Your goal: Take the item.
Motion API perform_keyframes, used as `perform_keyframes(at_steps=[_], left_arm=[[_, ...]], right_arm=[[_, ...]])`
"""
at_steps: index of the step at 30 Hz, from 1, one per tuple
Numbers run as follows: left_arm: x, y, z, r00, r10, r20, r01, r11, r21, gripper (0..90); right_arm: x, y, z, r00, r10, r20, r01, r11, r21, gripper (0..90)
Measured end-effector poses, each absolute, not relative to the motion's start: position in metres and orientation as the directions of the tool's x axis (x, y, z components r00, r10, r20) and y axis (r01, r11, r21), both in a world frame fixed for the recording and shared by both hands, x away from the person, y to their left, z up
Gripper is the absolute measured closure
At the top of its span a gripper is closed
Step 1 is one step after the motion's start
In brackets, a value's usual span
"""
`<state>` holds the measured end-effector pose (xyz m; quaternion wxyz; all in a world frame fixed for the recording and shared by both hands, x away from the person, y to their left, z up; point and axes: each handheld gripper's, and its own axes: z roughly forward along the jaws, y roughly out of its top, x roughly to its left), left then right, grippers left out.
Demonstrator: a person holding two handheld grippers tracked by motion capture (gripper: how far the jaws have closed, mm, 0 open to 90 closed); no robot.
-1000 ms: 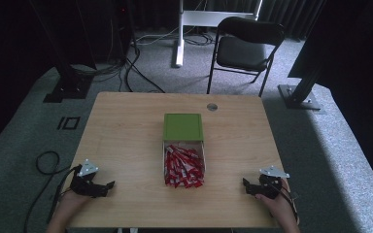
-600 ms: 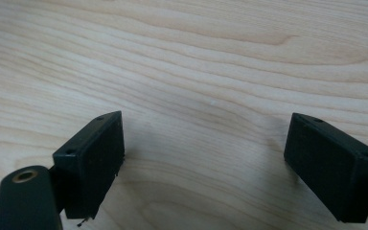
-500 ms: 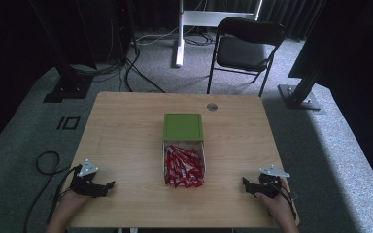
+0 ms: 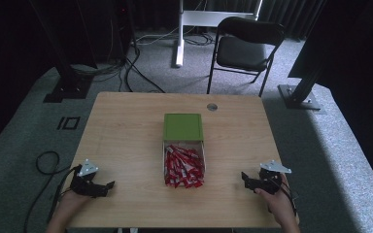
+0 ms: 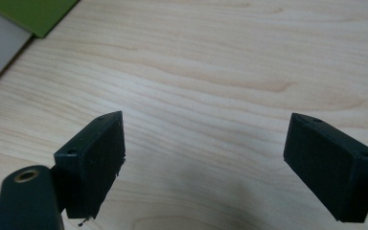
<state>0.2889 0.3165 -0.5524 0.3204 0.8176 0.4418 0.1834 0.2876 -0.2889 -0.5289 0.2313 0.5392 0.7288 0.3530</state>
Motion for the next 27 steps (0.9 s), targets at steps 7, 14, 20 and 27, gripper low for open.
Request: perform_keyframes(at_steps=[7, 14, 20, 27], left_arm=[[0.289, 0.316, -0.552, 0.542, 0.84, 0.017, 0.605, -0.404, 0.686, 1.4], [0.289, 0.316, -0.552, 0.542, 0.84, 0.016, 0.606, -0.404, 0.685, 1.5], [0.289, 0.316, -0.552, 0.542, 0.84, 0.016, 0.606, -0.404, 0.686, 1.5], [0.289, 0.316, -0.552, 0.542, 0.84, 0.016, 0.606, -0.404, 0.685, 1.5]], right_arm=[[0.291, -0.283, -0.515, -0.324, 0.945, 0.041, 0.603, 0.173, 0.779, 13.9], [0.296, -0.273, -0.497, -0.351, 0.936, 0.025, 0.573, 0.193, 0.797, 13.9], [0.299, -0.26, -0.481, -0.382, 0.924, 0.027, 0.541, 0.2, 0.817, 15.3], [0.305, -0.242, -0.464, -0.428, 0.903, 0.02, 0.502, 0.22, 0.836, 15.3]])
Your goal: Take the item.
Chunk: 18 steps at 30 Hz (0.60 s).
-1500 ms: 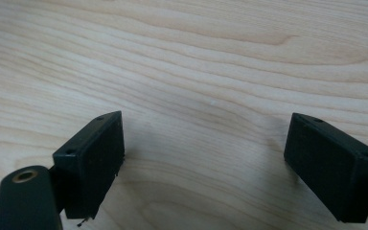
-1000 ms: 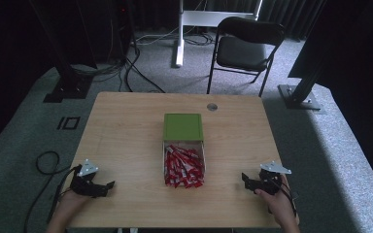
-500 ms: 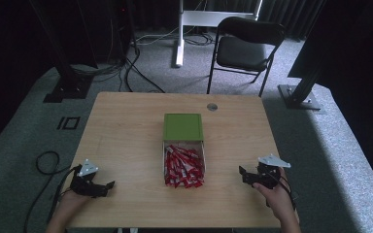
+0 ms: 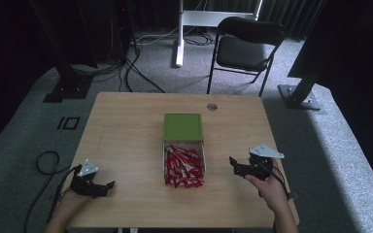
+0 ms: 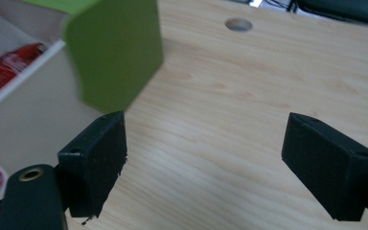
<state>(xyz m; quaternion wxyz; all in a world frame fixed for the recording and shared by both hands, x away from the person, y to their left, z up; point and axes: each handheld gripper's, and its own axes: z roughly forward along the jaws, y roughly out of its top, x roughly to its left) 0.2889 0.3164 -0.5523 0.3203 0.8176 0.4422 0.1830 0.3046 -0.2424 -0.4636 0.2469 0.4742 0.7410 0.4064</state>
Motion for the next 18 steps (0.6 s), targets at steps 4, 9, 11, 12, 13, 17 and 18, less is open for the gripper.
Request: perform_keyframes(at_steps=[4, 9, 11, 12, 13, 17, 18], left_arm=[[0.289, 0.316, -0.552, 0.542, 0.84, 0.016, 0.606, -0.404, 0.686, 1.5], [0.289, 0.316, -0.552, 0.542, 0.84, 0.016, 0.606, -0.404, 0.686, 1.4], [0.289, 0.316, -0.552, 0.542, 0.84, 0.016, 0.606, -0.404, 0.686, 1.5], [0.289, 0.316, -0.552, 0.542, 0.84, 0.016, 0.606, -0.404, 0.686, 1.4], [0.289, 0.316, -0.552, 0.542, 0.84, 0.016, 0.606, -0.404, 0.685, 1.5], [0.289, 0.316, -0.552, 0.542, 0.84, 0.016, 0.606, -0.404, 0.685, 1.5], [0.289, 0.316, -0.552, 0.542, 0.84, 0.016, 0.606, -0.404, 0.685, 1.4]], right_arm=[[0.307, -0.233, -0.457, -0.454, 0.891, 0.017, 0.485, 0.231, 0.844, 15.3], [0.308, -0.223, -0.451, -0.48, 0.877, 0.015, 0.466, 0.24, 0.852, 15.3], [0.308, -0.221, -0.45, -0.484, 0.875, 0.016, 0.464, 0.241, 0.853, 15.3], [0.308, -0.216, -0.447, -0.497, 0.868, 0.015, 0.455, 0.245, 0.856, 15.3], [0.308, -0.214, -0.446, -0.503, 0.864, 0.016, 0.451, 0.246, 0.858, 15.4], [0.308, -0.206, -0.441, -0.526, 0.85, 0.02, 0.437, 0.25, 0.864, 15.4], [0.308, -0.206, -0.441, -0.526, 0.85, 0.02, 0.437, 0.25, 0.864, 15.4]])
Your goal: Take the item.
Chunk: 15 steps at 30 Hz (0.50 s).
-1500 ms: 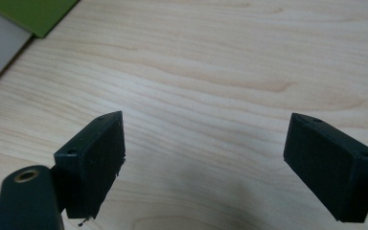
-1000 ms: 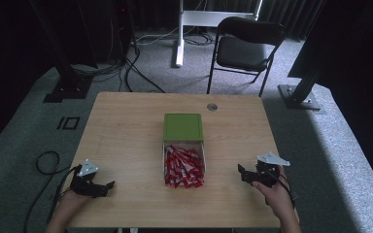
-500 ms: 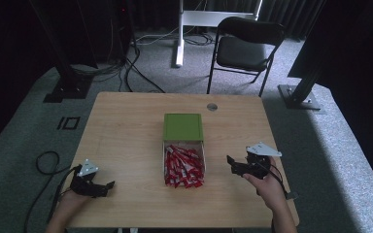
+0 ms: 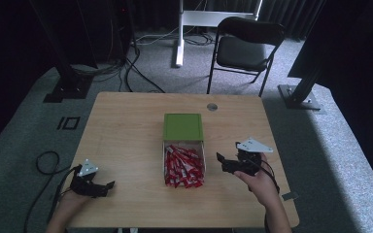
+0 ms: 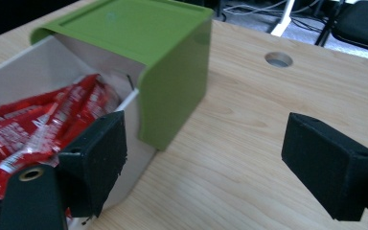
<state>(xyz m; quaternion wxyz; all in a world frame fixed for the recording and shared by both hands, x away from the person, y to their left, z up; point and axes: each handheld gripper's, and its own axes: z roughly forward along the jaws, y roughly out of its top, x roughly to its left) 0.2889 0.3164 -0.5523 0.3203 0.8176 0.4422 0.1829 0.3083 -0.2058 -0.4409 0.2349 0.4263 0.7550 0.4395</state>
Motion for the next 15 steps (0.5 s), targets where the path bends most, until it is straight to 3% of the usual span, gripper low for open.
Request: perform_keyframes(at_steps=[15], left_arm=[[0.289, 0.316, -0.552, 0.542, 0.84, 0.016, 0.606, -0.403, 0.686, 1.5]], right_arm=[[0.311, -0.166, -0.432, -0.614, 0.788, 0.039, 0.403, 0.271, 0.874, 15.4]])
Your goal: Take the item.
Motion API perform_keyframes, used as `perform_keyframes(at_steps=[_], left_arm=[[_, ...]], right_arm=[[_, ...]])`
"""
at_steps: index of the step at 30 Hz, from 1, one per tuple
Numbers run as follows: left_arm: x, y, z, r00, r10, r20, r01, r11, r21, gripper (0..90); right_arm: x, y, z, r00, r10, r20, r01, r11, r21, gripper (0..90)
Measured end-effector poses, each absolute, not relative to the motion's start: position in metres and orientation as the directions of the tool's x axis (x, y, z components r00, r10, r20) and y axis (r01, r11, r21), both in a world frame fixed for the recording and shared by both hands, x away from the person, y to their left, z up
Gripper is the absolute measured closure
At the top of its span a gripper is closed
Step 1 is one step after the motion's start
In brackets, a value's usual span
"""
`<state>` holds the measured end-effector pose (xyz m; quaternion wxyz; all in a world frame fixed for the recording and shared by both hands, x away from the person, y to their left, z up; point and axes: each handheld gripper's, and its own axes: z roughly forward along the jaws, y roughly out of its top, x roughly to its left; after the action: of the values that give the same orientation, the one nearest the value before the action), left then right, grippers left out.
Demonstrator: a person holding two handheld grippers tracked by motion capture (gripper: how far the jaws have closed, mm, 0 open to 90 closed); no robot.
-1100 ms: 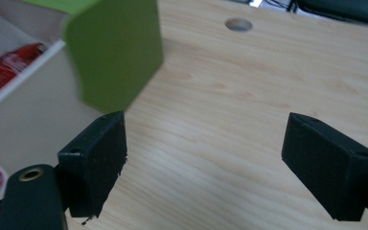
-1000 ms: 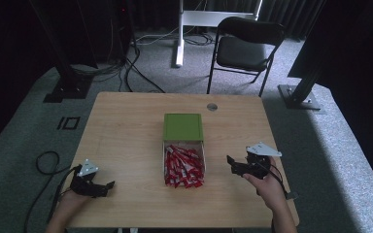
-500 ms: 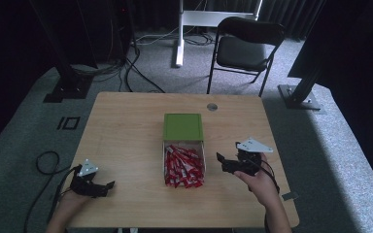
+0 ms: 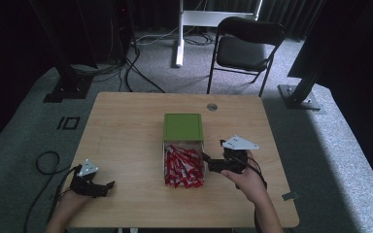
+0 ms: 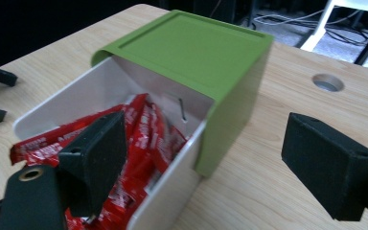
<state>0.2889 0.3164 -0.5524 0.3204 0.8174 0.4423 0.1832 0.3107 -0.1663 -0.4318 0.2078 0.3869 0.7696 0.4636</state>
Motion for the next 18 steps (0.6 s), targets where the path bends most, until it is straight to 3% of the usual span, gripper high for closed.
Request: perform_keyframes(at_steps=[12, 18], left_arm=[[0.289, 0.316, -0.552, 0.54, 0.841, 0.015, 0.606, -0.401, 0.687, 1.5], [0.289, 0.316, -0.552, 0.542, 0.841, 0.016, 0.606, -0.403, 0.686, 1.5]], right_arm=[[0.313, -0.136, -0.431, -0.663, 0.747, 0.043, 0.387, 0.293, 0.874, 17.8], [0.314, -0.119, -0.434, -0.689, 0.724, 0.033, 0.378, 0.32, 0.869, 25.4]])
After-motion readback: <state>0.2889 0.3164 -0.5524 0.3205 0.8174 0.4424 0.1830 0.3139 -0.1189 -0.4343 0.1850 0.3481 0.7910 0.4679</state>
